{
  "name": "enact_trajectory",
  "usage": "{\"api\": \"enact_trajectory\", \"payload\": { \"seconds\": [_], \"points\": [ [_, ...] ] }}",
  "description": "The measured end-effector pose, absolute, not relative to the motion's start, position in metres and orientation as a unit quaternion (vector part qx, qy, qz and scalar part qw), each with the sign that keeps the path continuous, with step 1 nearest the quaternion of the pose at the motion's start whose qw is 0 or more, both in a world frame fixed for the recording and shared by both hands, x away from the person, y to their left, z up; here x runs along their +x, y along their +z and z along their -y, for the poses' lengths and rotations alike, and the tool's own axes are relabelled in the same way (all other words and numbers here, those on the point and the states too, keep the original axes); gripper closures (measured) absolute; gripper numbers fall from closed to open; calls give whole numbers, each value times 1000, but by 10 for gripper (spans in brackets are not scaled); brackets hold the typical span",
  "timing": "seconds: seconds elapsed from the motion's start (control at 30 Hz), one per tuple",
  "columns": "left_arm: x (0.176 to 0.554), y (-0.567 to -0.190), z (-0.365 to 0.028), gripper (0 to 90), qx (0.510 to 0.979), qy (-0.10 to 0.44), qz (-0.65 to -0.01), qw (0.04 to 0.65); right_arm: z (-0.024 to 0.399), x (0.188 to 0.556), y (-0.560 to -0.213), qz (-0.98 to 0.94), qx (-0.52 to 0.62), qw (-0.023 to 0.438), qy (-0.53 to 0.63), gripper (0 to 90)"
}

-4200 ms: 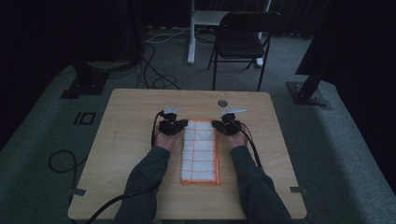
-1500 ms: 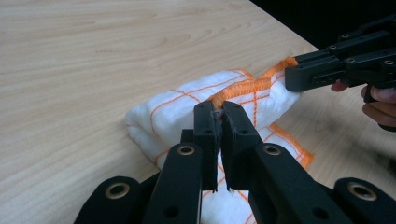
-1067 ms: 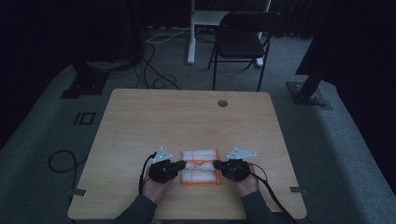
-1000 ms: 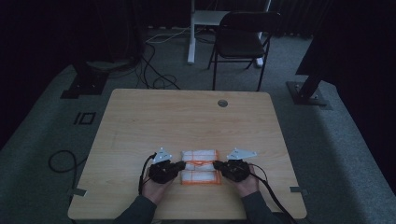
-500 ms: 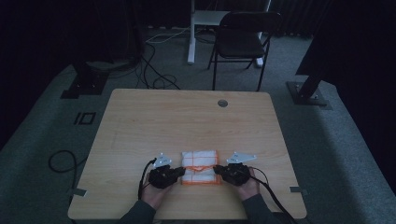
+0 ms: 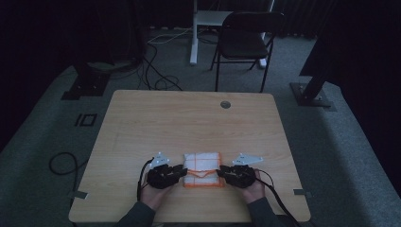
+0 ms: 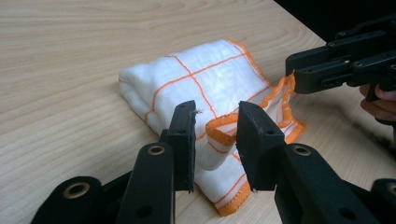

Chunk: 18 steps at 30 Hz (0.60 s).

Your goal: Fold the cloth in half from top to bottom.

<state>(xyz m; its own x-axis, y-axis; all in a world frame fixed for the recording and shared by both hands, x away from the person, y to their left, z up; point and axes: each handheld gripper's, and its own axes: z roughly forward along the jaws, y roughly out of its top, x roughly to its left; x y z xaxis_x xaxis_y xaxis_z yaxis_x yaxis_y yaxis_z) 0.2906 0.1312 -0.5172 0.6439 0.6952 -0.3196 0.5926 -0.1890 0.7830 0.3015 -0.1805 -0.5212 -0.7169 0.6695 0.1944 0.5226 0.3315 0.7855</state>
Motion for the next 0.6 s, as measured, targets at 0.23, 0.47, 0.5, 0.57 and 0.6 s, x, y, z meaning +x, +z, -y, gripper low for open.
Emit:
{"api": "enact_trajectory", "payload": {
  "seconds": [0.23,0.47,0.5,0.57,0.6],
  "points": [
    [287,-523,-128,786,779,53,-412,469,180,301,-523,-819,360,82,439,793],
    [284,-519,-131,820,773,57,-412,479,182,299,-521,-820,356,87,440,806],
    [285,-517,-133,793,770,58,-413,482,184,298,-520,-815,359,90,447,781],
    [285,-514,-137,792,764,63,-418,487,185,299,-519,-812,360,91,450,770],
    [286,-513,-138,790,762,66,-419,488,186,299,-517,-808,363,92,455,763]
  ]
}}
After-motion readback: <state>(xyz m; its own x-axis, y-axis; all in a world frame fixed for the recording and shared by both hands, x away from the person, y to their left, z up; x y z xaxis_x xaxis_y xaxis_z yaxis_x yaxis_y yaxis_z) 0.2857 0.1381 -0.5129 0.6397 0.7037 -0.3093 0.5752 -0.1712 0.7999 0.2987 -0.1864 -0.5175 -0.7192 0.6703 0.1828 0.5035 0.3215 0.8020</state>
